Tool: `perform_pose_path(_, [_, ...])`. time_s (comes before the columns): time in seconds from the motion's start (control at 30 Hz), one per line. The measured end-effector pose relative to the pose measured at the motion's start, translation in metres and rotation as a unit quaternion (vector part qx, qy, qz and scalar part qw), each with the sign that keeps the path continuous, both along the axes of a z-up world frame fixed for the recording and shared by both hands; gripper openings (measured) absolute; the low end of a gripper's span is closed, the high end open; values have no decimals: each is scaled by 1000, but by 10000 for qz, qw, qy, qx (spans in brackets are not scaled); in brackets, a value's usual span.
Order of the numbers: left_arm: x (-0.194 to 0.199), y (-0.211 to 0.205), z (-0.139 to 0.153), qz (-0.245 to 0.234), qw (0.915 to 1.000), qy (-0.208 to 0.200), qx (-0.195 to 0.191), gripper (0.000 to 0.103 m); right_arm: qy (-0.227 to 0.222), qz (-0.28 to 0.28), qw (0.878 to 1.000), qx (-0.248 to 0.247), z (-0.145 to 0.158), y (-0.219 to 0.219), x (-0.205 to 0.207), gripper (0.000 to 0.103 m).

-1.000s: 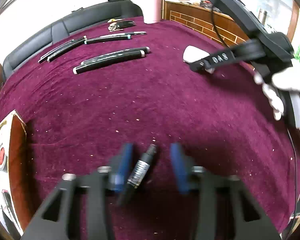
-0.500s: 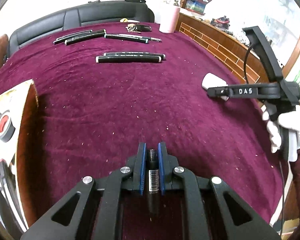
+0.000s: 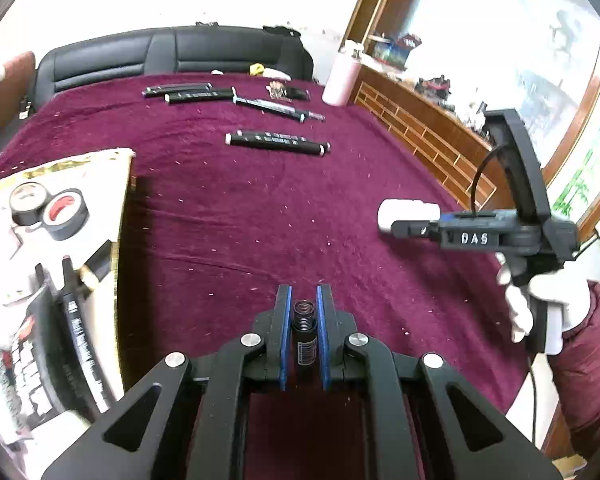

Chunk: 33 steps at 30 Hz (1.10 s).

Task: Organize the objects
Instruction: 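Carry the pill bottle and small black bottle over the white box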

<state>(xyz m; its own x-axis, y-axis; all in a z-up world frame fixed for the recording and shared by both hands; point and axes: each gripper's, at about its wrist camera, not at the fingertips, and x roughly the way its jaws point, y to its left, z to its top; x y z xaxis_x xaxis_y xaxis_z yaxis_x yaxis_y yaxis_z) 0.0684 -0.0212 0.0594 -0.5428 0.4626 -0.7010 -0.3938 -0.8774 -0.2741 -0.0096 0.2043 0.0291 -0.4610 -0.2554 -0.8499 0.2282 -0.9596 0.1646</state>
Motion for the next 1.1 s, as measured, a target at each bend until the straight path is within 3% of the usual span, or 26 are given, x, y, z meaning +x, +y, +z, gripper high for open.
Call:
perform_pose_path(0.33, [19, -59, 30, 458, 9973, 311, 487, 9, 287, 627, 9972, -294, 33, -61, 29, 33])
perform_pose_path(0.57, [18, -113, 46, 939, 9925, 541, 560, 9, 346, 1041, 9931, -403, 50, -109, 30, 33])
perform_pose_path(0.8, [-13, -170, 40, 1402, 9876, 463, 538, 9, 220, 1404, 9889, -439, 47, -175, 11, 34])
perform_pose_path(1.1, [-85, -205, 9, 1608, 9849, -106, 633, 9, -123, 1505, 9881, -307, 13, -254, -38, 34])
